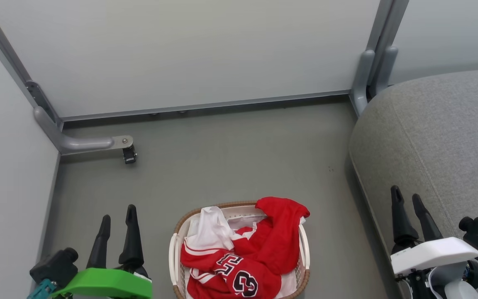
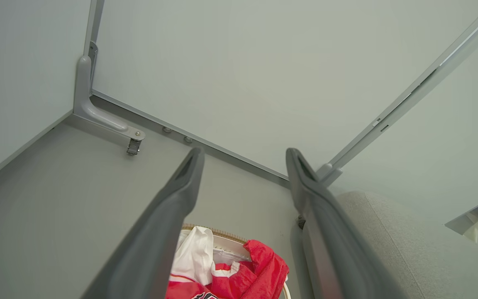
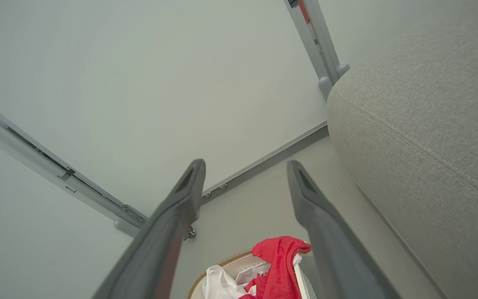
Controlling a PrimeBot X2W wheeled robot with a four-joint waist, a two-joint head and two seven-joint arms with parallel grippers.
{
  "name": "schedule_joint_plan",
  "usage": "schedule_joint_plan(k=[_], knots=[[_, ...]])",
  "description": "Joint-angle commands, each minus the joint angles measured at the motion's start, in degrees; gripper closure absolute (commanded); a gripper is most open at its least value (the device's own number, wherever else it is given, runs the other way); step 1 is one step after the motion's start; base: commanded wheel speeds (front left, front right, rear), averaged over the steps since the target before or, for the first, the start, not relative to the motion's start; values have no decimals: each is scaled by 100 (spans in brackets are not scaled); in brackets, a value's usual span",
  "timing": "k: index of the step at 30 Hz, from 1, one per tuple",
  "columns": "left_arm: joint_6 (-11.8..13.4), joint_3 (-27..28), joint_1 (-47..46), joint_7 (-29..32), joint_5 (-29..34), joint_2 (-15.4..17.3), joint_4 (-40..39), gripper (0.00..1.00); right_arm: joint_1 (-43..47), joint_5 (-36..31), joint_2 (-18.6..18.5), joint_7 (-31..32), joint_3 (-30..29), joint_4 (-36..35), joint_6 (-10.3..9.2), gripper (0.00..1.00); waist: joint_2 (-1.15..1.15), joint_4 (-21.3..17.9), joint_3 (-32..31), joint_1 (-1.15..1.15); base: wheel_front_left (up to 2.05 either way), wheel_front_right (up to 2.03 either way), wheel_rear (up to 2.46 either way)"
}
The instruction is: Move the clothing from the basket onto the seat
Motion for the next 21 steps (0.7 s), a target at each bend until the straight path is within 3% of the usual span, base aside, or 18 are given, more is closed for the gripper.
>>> schedule_joint_plan(k=[1,21], knots=[[26,-6,44,-54,175,40,-14,0,41,-243,-38,-59,33,-79,3,0,0,3,0,0,0,0,0],[108,-179,160,-326,1136,49,276,0,98,-1549,-46,-331,221,180,3,0,0,52,-14,0,0,0,0]])
